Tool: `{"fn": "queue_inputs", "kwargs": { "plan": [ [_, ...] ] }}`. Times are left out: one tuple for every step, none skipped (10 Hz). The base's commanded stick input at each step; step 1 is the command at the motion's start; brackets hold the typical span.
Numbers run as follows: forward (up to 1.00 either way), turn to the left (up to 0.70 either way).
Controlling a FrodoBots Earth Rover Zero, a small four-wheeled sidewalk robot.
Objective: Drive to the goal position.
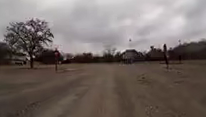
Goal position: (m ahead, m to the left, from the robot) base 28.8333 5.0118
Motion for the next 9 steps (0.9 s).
{"fn": "queue_inputs", "kwargs": {
  "plan": [
    [0.70,-0.01],
    [0.70,-0.01],
    [0.70,-0.01],
    [0.70,-0.01],
    [0.70,-0.01],
    [0.70,-0.01],
    [0.70,0.01],
    [0.70,0.01],
    [0.70,0.00]
  ]
}}
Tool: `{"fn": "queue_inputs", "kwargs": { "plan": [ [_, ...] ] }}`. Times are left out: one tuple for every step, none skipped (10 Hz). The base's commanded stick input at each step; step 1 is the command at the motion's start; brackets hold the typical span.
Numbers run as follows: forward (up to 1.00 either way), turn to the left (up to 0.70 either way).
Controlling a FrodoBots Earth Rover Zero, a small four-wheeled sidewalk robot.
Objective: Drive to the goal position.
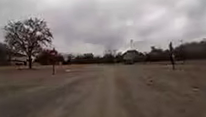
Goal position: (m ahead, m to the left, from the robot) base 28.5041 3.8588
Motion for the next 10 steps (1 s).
{"fn": "queue_inputs", "kwargs": {
  "plan": [
    [0.70,-0.01],
    [0.70,-0.01],
    [0.70,-0.01],
    [0.70,-0.01],
    [0.70,-0.01],
    [0.70,-0.01],
    [0.70,-0.01],
    [0.70,-0.01],
    [0.70,-0.01],
    [0.70,-0.01]
  ]
}}
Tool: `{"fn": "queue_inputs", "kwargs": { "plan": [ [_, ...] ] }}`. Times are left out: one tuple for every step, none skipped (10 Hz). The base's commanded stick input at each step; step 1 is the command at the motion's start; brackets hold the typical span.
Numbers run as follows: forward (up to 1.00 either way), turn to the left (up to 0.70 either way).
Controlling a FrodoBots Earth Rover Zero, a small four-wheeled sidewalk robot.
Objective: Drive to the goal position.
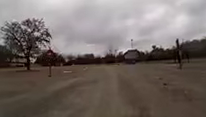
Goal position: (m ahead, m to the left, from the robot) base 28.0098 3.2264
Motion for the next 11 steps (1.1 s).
{"fn": "queue_inputs", "kwargs": {
  "plan": [
    [0.70,-0.01],
    [0.70,-0.01],
    [0.70,-0.01],
    [0.70,-0.01],
    [0.70,-0.01],
    [0.70,-0.01],
    [0.70,-0.01],
    [0.70,-0.01],
    [0.70,-0.01],
    [0.70,-0.01],
    [0.70,-0.01]
  ]
}}
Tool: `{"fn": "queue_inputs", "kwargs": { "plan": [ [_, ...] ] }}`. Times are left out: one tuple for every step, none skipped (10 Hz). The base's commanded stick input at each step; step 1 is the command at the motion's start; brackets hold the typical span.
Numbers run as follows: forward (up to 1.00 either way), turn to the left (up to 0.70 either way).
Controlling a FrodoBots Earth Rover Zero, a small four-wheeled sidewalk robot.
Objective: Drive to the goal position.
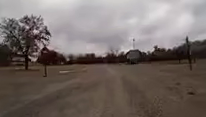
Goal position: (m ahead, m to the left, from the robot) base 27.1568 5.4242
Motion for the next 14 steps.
{"fn": "queue_inputs", "kwargs": {
  "plan": [
    [0.70,-0.01],
    [0.70,-0.01],
    [0.70,-0.01],
    [0.70,-0.01],
    [0.70,-0.01],
    [0.70,-0.01],
    [0.70,-0.01],
    [0.70,-0.01],
    [0.70,-0.01],
    [0.70,-0.01],
    [0.70,-0.01],
    [0.70,-0.01],
    [0.70,-0.01],
    [0.70,-0.01]
  ]
}}
